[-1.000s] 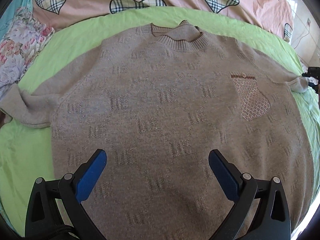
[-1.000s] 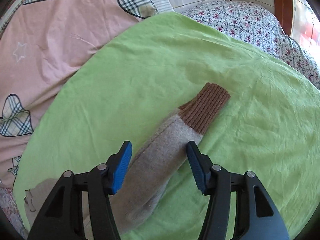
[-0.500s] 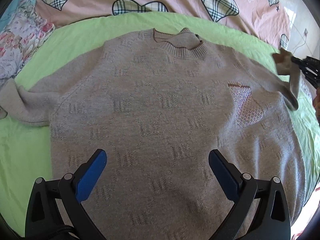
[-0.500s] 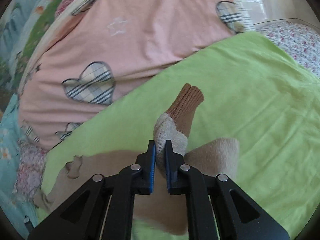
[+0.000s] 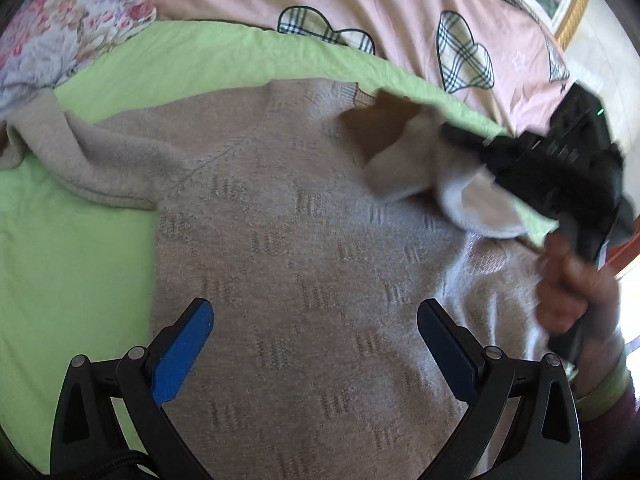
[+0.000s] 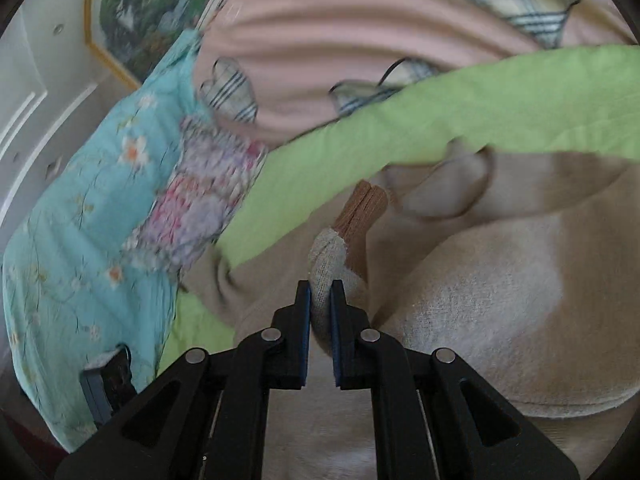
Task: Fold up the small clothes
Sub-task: 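Carry the sleeve across the sweater body toward the collar, open right gripper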
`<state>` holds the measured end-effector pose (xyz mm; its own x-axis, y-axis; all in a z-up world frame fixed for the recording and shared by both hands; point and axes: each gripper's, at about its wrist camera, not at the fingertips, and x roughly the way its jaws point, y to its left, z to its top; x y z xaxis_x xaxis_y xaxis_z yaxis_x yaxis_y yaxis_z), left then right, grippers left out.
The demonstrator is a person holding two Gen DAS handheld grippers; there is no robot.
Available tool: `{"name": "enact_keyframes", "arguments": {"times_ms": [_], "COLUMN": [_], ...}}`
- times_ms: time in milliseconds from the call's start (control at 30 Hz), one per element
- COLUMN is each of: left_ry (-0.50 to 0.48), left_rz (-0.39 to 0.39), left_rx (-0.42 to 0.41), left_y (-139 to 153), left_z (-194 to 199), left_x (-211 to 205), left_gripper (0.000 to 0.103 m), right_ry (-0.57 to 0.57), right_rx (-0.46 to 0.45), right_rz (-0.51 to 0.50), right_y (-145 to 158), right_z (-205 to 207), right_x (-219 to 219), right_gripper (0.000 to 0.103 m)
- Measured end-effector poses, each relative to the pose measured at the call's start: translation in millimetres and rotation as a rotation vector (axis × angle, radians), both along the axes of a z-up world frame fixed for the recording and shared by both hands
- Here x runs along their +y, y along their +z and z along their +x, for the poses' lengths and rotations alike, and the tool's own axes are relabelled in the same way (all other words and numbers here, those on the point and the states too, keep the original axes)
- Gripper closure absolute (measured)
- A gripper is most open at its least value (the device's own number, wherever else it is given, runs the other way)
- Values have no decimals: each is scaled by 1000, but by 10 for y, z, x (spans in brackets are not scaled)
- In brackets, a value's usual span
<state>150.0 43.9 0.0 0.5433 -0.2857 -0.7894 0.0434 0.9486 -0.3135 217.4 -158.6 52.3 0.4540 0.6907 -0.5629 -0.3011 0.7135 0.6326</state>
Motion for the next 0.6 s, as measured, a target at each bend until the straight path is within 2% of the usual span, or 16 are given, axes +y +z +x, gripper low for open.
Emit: {"name": "enact_keyframes", "arguments": {"times_ms": [67, 100, 133, 233, 400, 567, 600], "left_ry": [-8, -16, -27, -58, -85, -85, -80], "left_rz": [-49, -70, -85, -131, -232, -331, -351], "left_rx": [2, 4, 12, 35, 67, 111, 124], "left_y": [-5, -20, -44, -101, -155, -209, -237], "left_z": [47, 83, 131, 338, 757, 1355, 1483], "left_x": [35, 41, 31, -23, -129, -257, -289], "left_gripper": [1, 1, 1, 1, 1, 1, 4], "right_ry": [26, 33, 34, 16, -84, -199, -214], "right_rx": [40, 66, 78, 59, 33, 55, 60], "right_rz": [-16, -17, -19, -20, 11, 13, 13], "right_y": [-144, -215, -252, -221, -105, -156, -167], "right_z": [40, 51, 27, -99, -329, -523, -553], "right_x": [114, 145, 158, 77, -313, -745, -792], "right_gripper": [89, 83, 68, 48, 44, 43, 43]}}
